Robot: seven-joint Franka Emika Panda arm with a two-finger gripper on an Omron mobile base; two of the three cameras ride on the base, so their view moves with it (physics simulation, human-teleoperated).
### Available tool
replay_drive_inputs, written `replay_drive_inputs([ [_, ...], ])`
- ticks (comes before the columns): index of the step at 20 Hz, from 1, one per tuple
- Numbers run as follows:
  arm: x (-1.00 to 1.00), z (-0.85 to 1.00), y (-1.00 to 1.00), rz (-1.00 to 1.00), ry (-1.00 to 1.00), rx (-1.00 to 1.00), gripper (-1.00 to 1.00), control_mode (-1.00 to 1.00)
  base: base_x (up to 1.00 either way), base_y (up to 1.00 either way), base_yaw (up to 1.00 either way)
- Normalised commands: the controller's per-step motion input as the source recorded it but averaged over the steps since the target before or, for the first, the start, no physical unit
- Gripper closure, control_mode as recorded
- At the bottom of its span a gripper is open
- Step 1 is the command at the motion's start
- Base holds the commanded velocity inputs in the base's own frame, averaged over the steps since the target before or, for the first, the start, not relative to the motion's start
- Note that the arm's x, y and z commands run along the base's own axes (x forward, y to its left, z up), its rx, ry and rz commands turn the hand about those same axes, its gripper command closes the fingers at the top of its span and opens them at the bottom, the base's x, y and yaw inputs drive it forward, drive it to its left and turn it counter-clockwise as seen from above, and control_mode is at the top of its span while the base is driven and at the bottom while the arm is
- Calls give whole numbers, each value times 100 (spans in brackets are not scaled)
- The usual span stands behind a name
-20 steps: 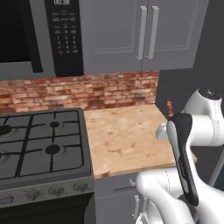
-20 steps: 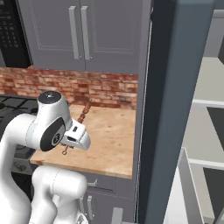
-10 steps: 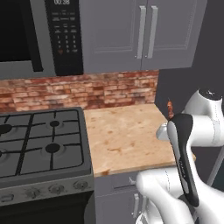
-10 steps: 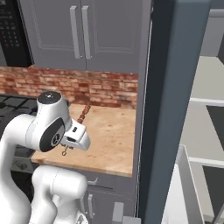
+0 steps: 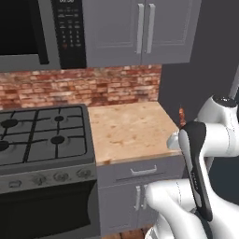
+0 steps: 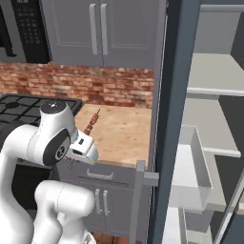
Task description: Store the kebab skewer in the freezer for long-term storage. Close the freezer door after placing the cooked food.
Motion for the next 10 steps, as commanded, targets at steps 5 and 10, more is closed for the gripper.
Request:
replay_drive_inputs([
  [5,0,0,0,0,0,0,100,100,-65,0,0],
  [10,0,0,0,0,0,0,100,100,-65,5,0],
])
